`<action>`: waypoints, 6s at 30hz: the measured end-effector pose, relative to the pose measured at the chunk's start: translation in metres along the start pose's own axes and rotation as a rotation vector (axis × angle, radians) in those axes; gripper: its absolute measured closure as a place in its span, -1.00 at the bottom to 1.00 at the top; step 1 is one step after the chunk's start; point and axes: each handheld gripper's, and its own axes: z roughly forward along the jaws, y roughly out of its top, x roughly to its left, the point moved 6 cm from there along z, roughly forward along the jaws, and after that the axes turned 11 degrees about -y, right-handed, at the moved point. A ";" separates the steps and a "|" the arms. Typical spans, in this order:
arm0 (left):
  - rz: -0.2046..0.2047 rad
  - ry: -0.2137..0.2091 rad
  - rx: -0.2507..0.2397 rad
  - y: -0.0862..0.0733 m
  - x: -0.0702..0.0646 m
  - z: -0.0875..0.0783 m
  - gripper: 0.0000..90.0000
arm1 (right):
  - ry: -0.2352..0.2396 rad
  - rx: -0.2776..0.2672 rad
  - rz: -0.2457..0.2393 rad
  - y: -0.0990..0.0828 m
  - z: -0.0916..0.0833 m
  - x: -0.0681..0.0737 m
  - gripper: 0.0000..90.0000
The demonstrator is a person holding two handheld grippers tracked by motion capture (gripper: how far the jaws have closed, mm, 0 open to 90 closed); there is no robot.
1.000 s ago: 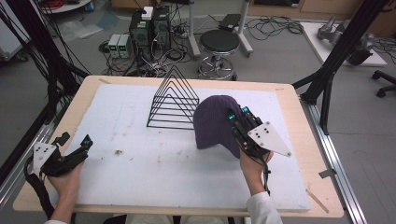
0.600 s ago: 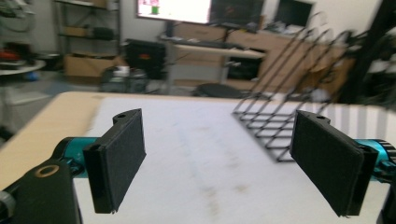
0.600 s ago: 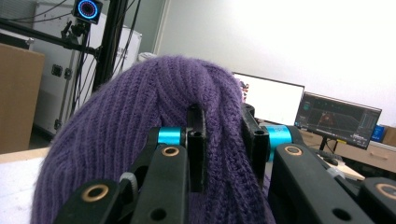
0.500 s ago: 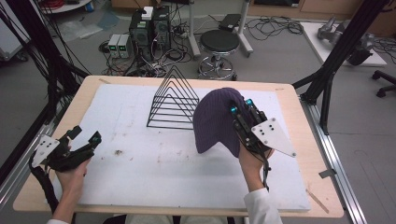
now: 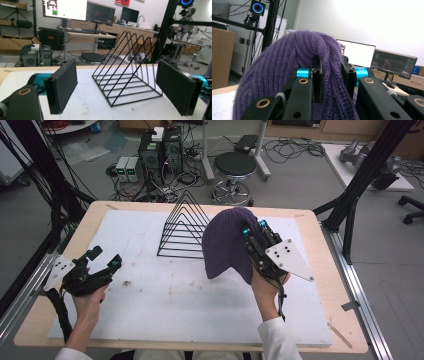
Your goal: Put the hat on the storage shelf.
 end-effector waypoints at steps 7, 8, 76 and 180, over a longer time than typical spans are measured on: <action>0.003 -0.066 -0.011 0.007 -0.015 0.015 -0.62 | 0.003 -0.011 0.005 0.006 0.003 0.003 0.69; 0.002 -0.075 -0.015 0.008 -0.017 0.017 -0.63 | 0.004 -0.009 0.006 0.006 0.003 0.004 0.69; 0.120 -0.395 0.029 0.029 -0.093 0.123 0.77 | 0.125 -0.028 0.014 0.038 0.047 0.041 0.68; 0.145 -0.166 0.363 -0.059 0.024 0.145 0.71 | 0.179 0.300 -0.195 -0.079 0.136 0.102 0.58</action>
